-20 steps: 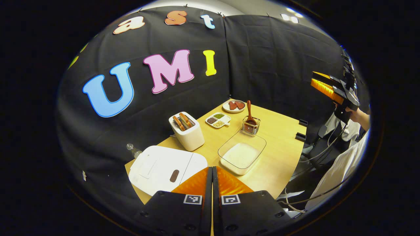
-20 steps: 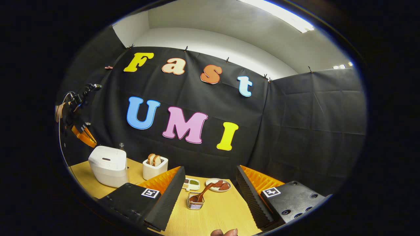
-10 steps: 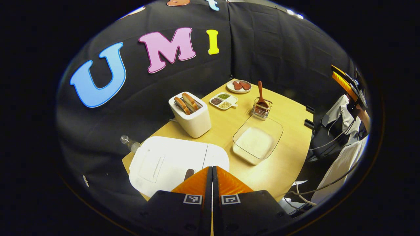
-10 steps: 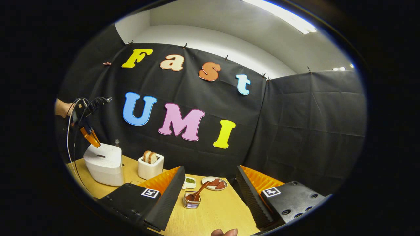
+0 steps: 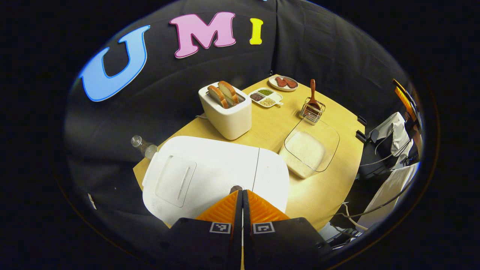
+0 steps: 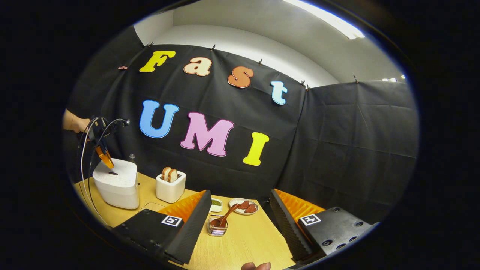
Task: Close the left gripper, press the button to open the rice cooker; take a wooden spoon from the chopstick holder with the right hand, scoop a spoonful of rice and pour it into the rice cooker, then put the wooden spoon back into the chopstick holder.
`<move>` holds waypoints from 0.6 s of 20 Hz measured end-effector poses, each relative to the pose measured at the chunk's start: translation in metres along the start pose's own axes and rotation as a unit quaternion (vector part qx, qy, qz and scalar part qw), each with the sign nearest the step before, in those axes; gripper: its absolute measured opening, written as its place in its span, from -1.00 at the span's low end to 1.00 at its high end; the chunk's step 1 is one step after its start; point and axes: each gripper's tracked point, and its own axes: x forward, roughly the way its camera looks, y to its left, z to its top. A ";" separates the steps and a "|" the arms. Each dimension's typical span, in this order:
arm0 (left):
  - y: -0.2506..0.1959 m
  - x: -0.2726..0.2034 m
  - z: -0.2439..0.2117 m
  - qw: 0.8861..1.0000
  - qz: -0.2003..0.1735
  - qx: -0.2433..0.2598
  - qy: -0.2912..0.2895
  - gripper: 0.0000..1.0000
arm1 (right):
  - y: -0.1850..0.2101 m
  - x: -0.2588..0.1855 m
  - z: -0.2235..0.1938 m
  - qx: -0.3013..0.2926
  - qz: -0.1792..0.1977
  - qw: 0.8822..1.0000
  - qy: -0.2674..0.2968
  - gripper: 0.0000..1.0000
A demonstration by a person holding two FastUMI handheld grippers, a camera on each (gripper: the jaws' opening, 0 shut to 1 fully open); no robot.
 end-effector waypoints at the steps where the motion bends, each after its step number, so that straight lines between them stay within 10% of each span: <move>1: 0.004 0.005 -0.002 1.000 0.002 0.000 0.007 -0.86 | 0.001 -0.002 -0.001 -0.001 0.001 1.000 0.000 0.94; 12: 0.021 0.030 -0.015 0.997 0.015 0.054 0.060 -0.84 | 0.004 -0.008 -0.011 -0.003 -0.011 1.000 0.015 0.94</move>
